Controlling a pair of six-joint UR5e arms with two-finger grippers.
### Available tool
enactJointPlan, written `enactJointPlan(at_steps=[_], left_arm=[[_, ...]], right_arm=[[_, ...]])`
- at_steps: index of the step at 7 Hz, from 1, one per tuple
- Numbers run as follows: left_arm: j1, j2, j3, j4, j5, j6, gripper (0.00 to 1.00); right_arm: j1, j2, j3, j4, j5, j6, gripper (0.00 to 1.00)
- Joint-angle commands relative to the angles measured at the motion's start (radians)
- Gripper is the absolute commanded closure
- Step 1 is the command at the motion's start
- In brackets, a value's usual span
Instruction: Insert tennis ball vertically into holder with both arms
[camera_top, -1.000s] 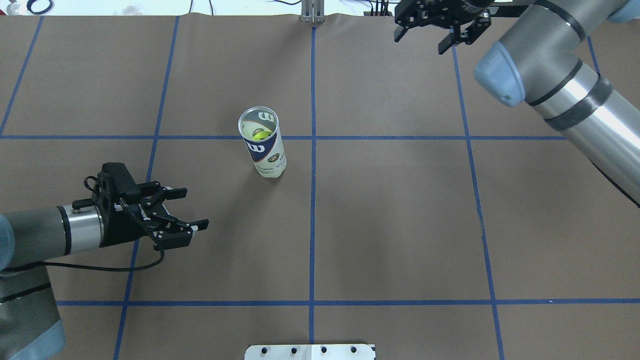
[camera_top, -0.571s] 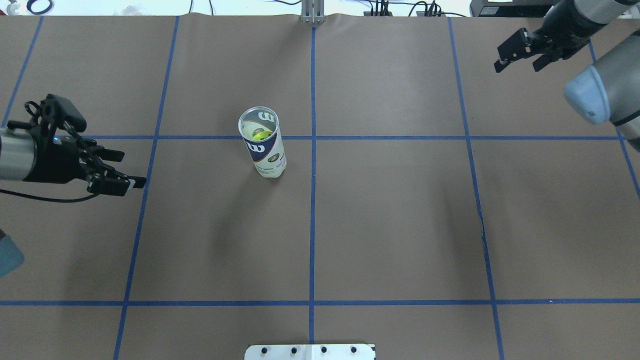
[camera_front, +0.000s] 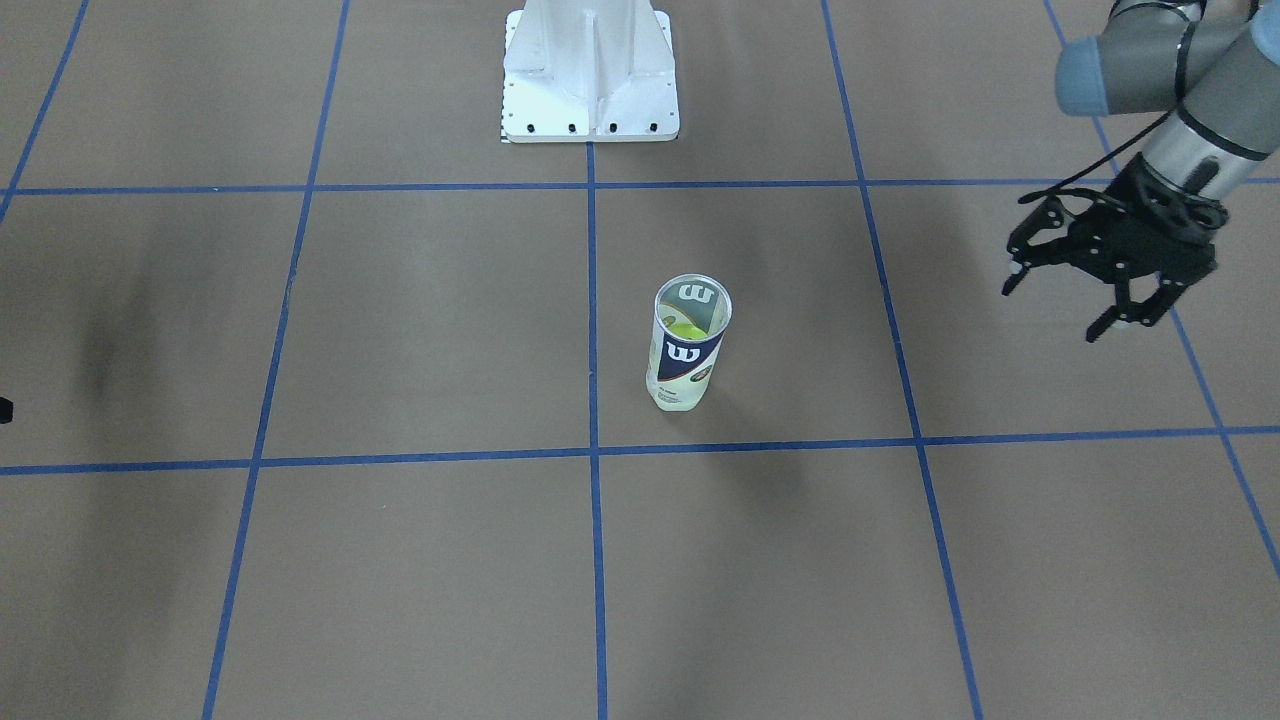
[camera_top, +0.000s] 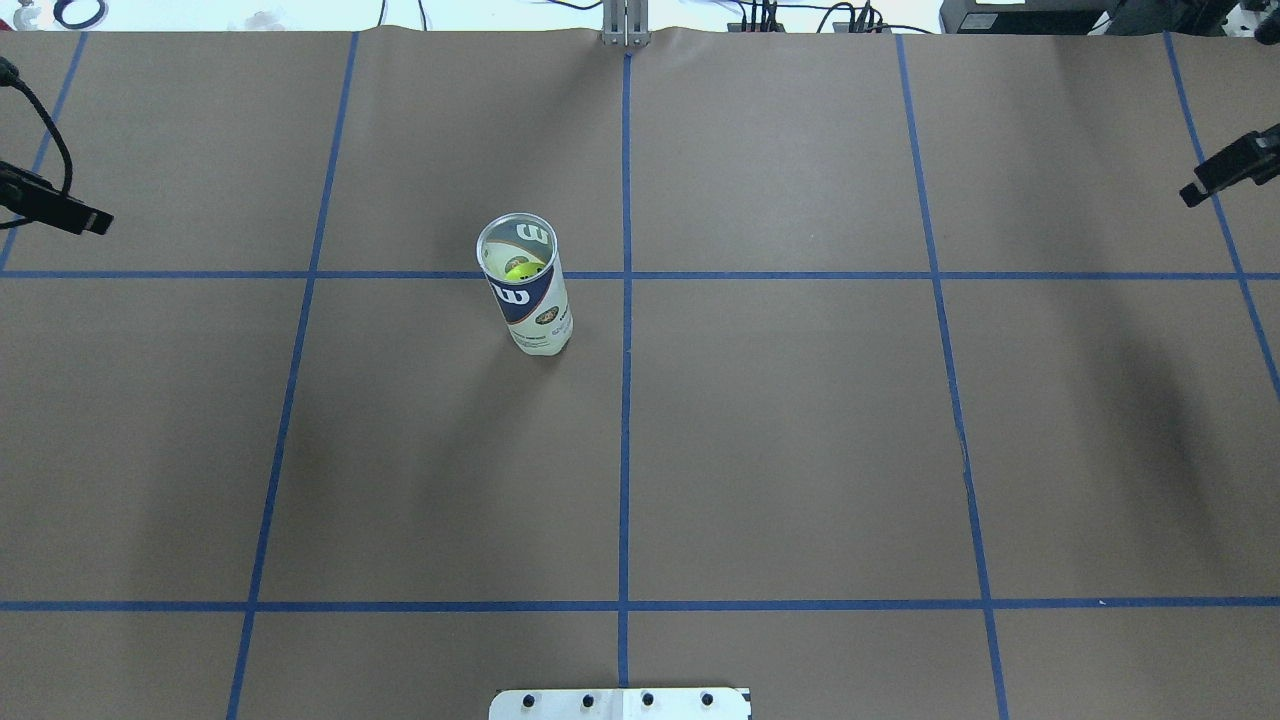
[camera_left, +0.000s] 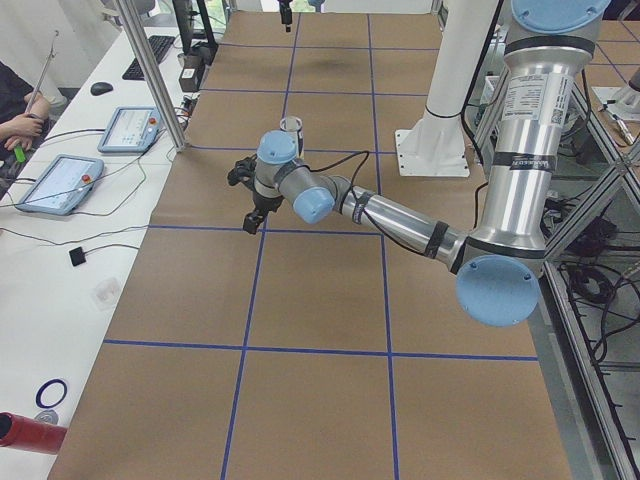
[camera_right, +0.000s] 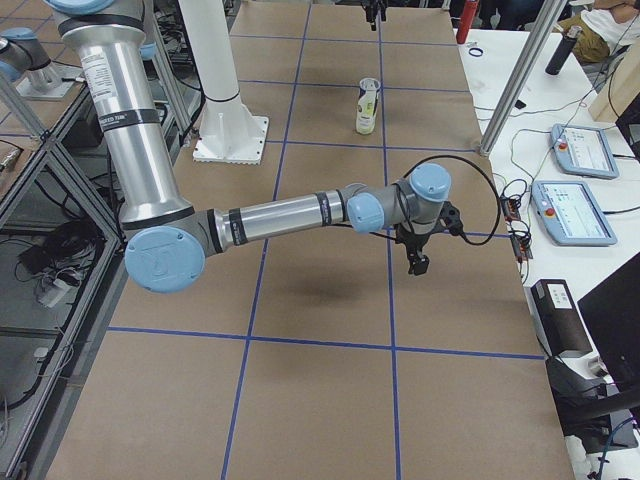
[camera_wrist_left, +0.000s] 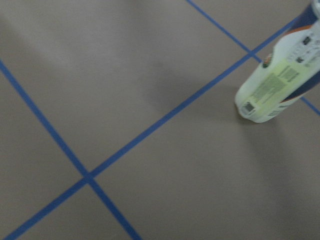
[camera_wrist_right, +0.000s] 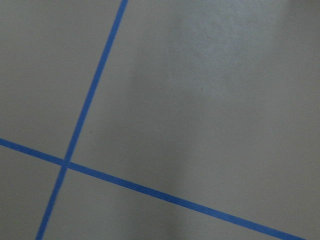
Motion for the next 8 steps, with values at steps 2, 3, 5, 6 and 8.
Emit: enactJointPlan(at_steps=[2, 3, 5, 6, 8], left_arm=[[-0.168, -0.008, 0.047, 0.303, -0.071, 0.223, 0.01], [-0.234, 0.035, 0.046, 0.354, -0.081, 0.301, 0.01], [-0.268, 0.11, 0.06, 0.389, -0.111, 0.427, 0.01], [-0.268, 0.153, 0.084, 0.38, -0.113, 0.516, 0.01], [-0.297, 0.179, 0.118, 0.367, -0.101, 0.593, 0.01]], right_arm=[[0.065, -0.094, -0.017, 0.016, -0.017, -0.102, 0.0], [0.056, -0.097, -0.025, 0.017, -0.049, -0.108, 0.0], [0.137, -0.099, -0.011, -0.033, -0.055, -0.111, 0.0], [0.166, -0.102, 0.071, -0.188, -0.051, -0.113, 0.0], [0.182, -0.129, 0.127, -0.294, -0.046, -0.122, 0.0]])
